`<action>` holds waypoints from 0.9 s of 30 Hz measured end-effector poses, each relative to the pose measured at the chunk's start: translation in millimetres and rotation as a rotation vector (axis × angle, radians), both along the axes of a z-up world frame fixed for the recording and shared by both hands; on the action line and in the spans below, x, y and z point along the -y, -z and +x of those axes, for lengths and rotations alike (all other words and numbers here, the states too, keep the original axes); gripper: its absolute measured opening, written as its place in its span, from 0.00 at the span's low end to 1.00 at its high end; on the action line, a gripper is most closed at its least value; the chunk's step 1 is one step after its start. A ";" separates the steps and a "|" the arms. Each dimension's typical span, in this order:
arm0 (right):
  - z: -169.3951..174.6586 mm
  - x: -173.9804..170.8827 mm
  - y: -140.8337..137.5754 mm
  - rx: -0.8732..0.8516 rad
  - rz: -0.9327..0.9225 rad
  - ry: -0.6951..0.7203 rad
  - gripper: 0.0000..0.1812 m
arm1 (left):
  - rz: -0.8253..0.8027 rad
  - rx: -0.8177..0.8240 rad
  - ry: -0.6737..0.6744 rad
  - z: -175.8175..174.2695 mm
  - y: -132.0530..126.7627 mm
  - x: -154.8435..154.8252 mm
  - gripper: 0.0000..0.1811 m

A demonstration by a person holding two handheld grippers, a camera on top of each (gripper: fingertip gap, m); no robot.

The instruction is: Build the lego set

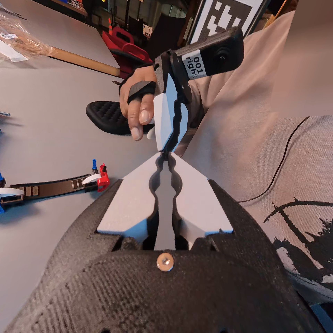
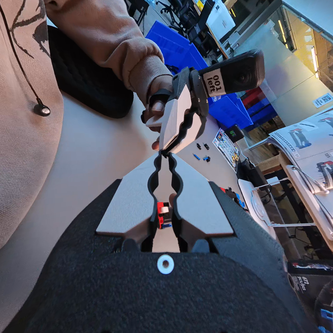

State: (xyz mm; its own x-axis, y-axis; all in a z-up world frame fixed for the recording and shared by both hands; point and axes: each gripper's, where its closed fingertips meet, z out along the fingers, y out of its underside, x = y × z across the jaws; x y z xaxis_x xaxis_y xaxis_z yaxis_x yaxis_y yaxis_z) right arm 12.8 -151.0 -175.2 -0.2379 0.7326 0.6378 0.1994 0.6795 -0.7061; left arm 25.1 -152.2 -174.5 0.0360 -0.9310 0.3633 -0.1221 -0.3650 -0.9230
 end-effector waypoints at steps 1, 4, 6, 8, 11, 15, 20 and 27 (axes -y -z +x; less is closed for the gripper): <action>-0.1 -2.4 -2.2 -0.019 0.003 0.013 0.02 | -0.020 0.019 -0.013 -0.8 -2.1 -2.8 0.01; 2.0 -9.2 -2.1 -0.025 -0.038 0.040 0.01 | -0.059 0.066 -0.069 -6.3 -6.4 -14.1 0.03; 3.5 -12.4 -2.1 -0.033 -0.054 0.054 0.01 | -0.085 0.091 -0.074 -9.0 -8.9 -15.8 0.05; 3.6 -13.5 -3.4 -0.044 -0.073 0.062 0.01 | -0.099 0.087 -0.077 -8.2 -7.1 -16.3 0.06; 2.3 -13.4 -4.6 -0.051 -0.079 0.061 0.01 | -0.117 0.086 -0.065 -4.6 -5.3 -14.6 0.05; 0.9 -12.3 -4.7 -0.051 -0.085 0.055 0.01 | -0.120 0.082 -0.059 -3.4 -4.3 -14.1 0.02; 1.4 -9.9 0.2 -0.025 -0.072 0.044 0.02 | -0.136 0.048 -0.033 -2.6 0.8 -10.5 0.01; 3.1 -5.6 5.3 -0.006 -0.052 0.023 0.03 | -0.148 0.014 0.002 0.5 7.3 -5.7 0.01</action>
